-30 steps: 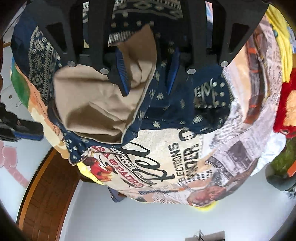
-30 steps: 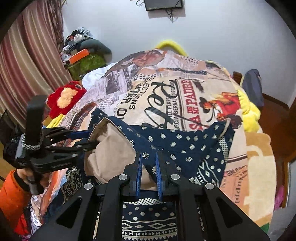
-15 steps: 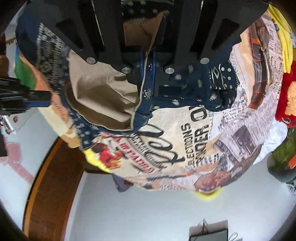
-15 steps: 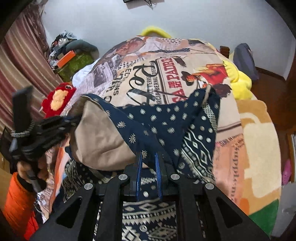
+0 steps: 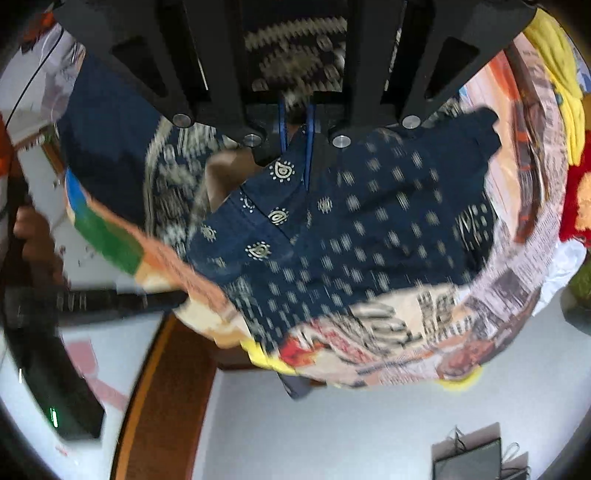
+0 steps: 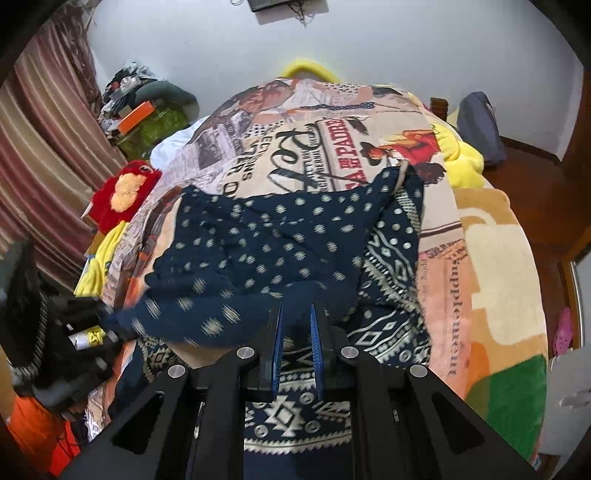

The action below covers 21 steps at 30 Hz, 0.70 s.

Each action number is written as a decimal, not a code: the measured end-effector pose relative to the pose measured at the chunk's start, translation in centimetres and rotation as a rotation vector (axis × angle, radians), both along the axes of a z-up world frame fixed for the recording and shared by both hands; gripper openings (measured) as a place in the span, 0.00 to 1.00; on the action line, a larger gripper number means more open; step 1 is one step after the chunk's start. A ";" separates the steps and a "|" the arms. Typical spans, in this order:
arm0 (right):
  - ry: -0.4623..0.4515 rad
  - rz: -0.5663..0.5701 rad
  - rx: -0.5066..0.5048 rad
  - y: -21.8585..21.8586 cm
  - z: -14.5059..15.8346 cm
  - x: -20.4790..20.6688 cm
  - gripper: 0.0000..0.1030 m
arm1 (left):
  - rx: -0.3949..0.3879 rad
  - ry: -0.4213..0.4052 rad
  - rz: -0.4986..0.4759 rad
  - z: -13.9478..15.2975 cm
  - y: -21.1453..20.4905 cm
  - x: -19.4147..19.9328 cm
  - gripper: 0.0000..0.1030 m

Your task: Fold large clothes

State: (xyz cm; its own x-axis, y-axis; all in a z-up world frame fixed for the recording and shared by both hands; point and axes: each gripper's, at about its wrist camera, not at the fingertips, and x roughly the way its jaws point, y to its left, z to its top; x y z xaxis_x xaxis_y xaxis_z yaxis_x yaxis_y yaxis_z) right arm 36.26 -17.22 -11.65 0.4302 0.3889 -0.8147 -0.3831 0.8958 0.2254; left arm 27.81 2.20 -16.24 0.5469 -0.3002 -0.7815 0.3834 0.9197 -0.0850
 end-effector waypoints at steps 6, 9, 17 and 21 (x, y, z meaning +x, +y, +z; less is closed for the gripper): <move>-0.003 0.050 -0.008 2.8 -0.4 -1.9 0.09 | 0.006 0.062 -0.030 -2.4 -0.5 -3.2 0.06; 0.014 0.075 0.001 4.5 -0.7 -2.1 0.09 | 0.017 0.061 -0.025 -2.5 -0.5 -4.3 0.08; 0.078 0.124 -0.181 7.8 -5.9 -1.8 0.09 | 0.004 0.056 0.047 -1.6 1.8 -6.0 0.47; 0.133 0.107 -0.221 5.5 -8.7 -2.2 0.09 | 0.011 0.029 0.107 -0.5 4.1 -5.8 0.47</move>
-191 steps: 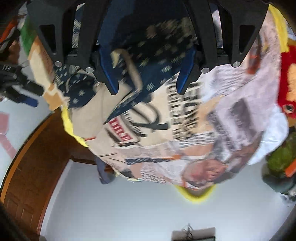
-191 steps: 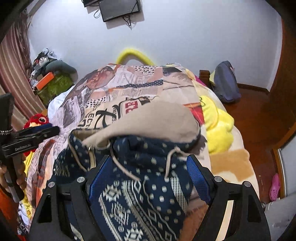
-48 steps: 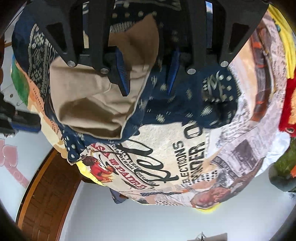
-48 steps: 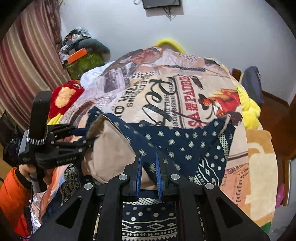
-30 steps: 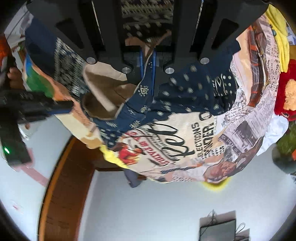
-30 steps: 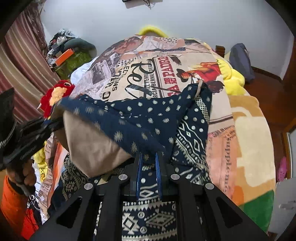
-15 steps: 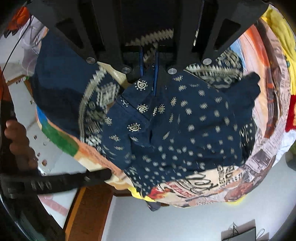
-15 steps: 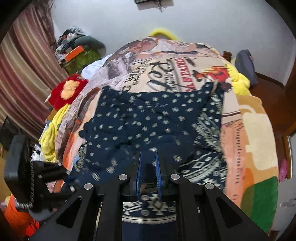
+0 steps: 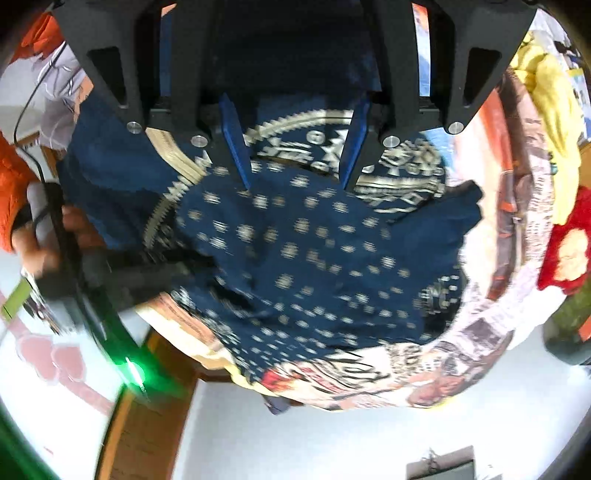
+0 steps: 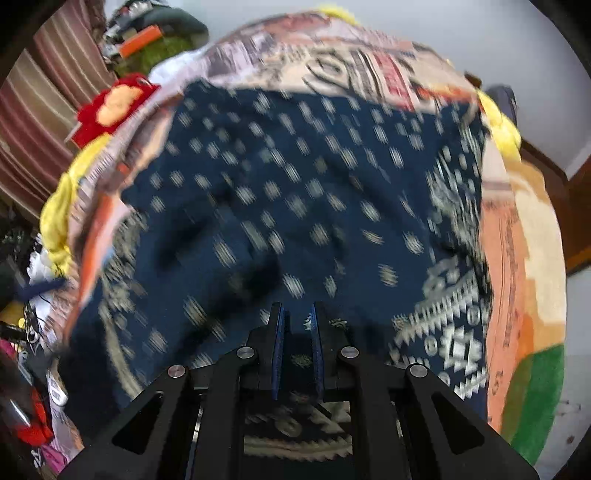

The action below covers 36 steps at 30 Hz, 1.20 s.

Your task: Fold large clothes

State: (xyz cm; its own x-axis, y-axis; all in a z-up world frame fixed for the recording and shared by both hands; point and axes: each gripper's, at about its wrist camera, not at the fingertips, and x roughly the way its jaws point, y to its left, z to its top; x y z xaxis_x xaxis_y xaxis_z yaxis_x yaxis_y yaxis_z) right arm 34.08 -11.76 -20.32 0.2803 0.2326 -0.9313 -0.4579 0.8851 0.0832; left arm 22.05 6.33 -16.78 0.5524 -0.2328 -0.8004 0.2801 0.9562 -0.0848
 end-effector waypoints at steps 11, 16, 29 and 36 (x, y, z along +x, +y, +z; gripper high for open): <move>-0.063 -0.061 0.089 -3.8 2.9 0.2 0.09 | -0.080 0.015 0.072 -0.4 0.6 6.2 0.47; -0.097 -0.033 0.045 -2.0 2.9 1.5 0.09 | -0.106 0.053 0.038 -2.4 -1.6 8.5 0.53; -0.169 0.005 -0.062 -4.1 -2.3 0.5 0.09 | 0.022 0.092 0.050 -8.3 -2.3 8.6 0.64; -0.199 -0.016 -0.102 -5.6 -1.9 -1.0 0.09 | 0.042 0.079 0.061 -8.3 -1.8 7.8 0.64</move>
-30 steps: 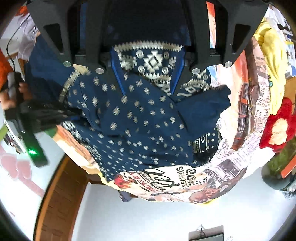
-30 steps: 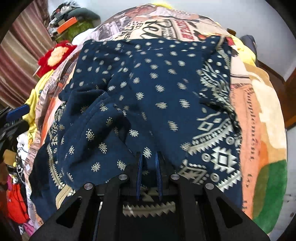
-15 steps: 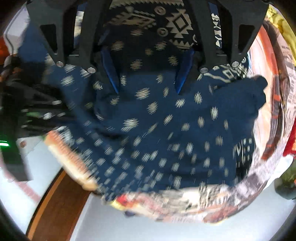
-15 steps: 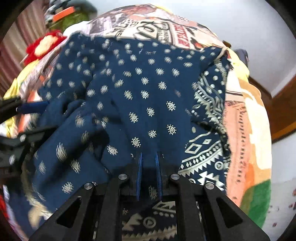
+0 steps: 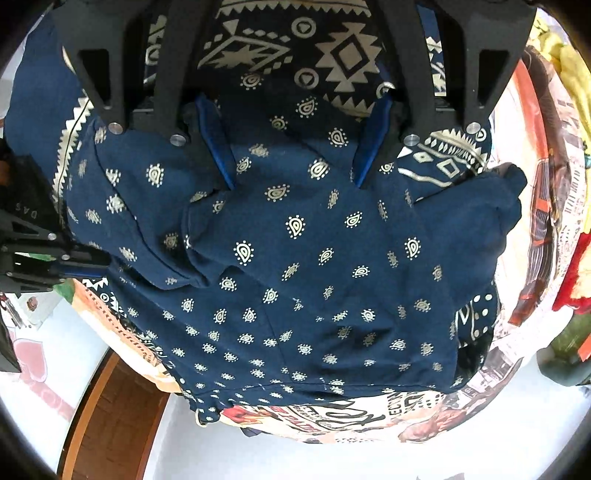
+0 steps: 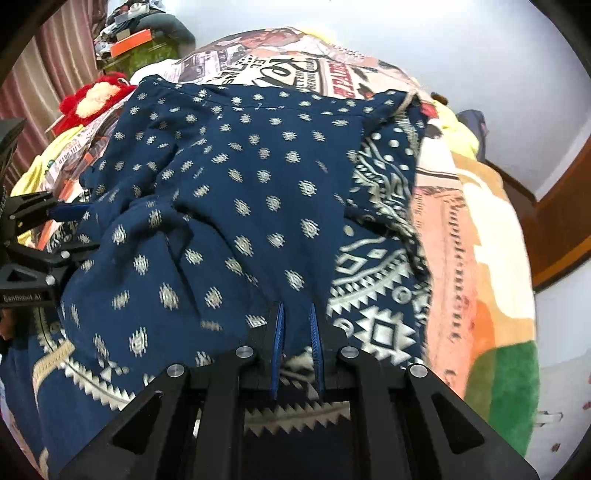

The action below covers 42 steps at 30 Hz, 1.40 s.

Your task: Fold large clothes

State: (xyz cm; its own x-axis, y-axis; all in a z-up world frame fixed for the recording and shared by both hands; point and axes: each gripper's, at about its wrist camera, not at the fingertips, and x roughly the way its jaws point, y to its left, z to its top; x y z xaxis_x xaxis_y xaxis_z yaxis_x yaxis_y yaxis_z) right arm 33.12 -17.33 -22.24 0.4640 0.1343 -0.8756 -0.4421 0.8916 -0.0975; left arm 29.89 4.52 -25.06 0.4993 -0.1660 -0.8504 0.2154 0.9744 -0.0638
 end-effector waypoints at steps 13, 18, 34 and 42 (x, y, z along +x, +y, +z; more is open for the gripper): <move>0.064 -0.186 0.067 -7.3 -0.7 -0.3 0.85 | 0.035 -0.014 0.040 0.6 1.8 -2.2 0.71; 0.138 -0.289 0.181 -10.5 -0.3 -0.3 0.85 | -0.117 0.037 0.128 1.3 5.3 -2.9 0.71; 0.047 -0.314 0.310 -12.9 6.2 -6.6 0.85 | -0.036 -0.057 0.294 6.1 11.2 -9.8 0.71; 0.105 -0.318 0.316 -13.1 3.8 -11.9 0.85 | -0.191 0.048 0.354 2.8 12.1 -14.5 0.71</move>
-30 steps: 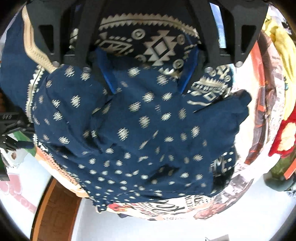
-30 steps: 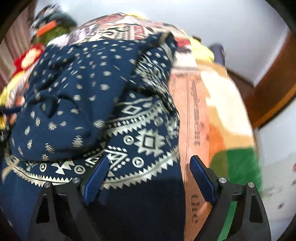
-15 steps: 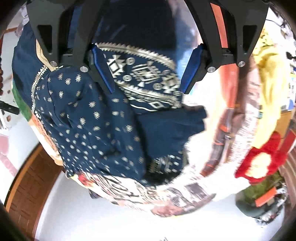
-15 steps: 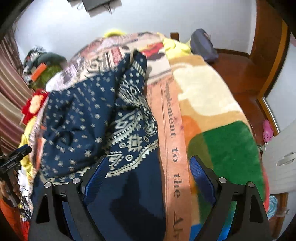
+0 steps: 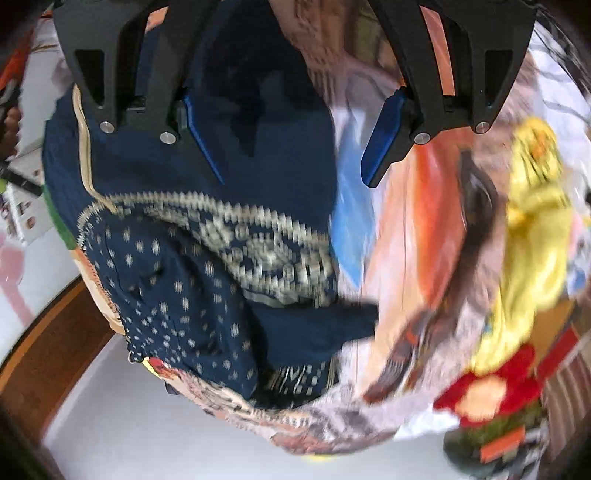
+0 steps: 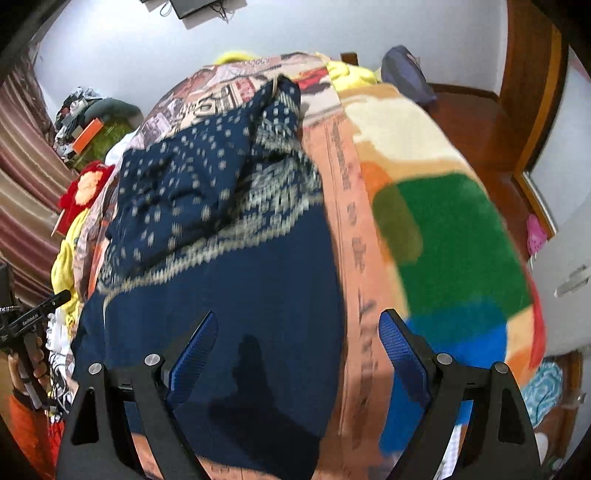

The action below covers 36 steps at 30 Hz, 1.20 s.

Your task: Fold large clothes

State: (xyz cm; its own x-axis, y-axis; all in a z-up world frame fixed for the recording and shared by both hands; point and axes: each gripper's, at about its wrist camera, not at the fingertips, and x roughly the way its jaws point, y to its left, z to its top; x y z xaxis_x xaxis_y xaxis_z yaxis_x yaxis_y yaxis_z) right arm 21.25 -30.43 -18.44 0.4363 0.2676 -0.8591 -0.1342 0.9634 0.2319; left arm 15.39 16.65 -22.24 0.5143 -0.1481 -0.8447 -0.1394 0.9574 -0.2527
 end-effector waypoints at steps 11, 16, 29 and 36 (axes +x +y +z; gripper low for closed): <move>0.081 -0.004 0.118 -0.6 -2.8 -3.5 0.60 | -0.179 0.117 -0.049 -3.2 -2.1 -3.3 0.71; 0.080 0.024 0.146 0.1 -2.7 -3.6 0.38 | -0.218 0.140 -0.053 -3.8 -2.7 -3.6 0.71; -0.054 0.120 0.101 3.0 0.8 -1.8 0.14 | -0.060 -0.003 -0.163 0.6 -5.8 -2.7 0.13; -0.181 0.135 0.140 3.4 6.2 2.3 0.14 | 0.002 -0.206 -0.185 7.5 -5.4 0.9 0.13</move>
State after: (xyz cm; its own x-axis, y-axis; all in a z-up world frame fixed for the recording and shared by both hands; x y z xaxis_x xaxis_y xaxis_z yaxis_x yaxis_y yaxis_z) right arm 23.50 -27.02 -12.26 0.5317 0.4446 -0.7208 -0.3111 0.8942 0.3220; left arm 16.31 11.21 -14.74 0.6394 -0.2538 -0.7258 0.0915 0.9624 -0.2559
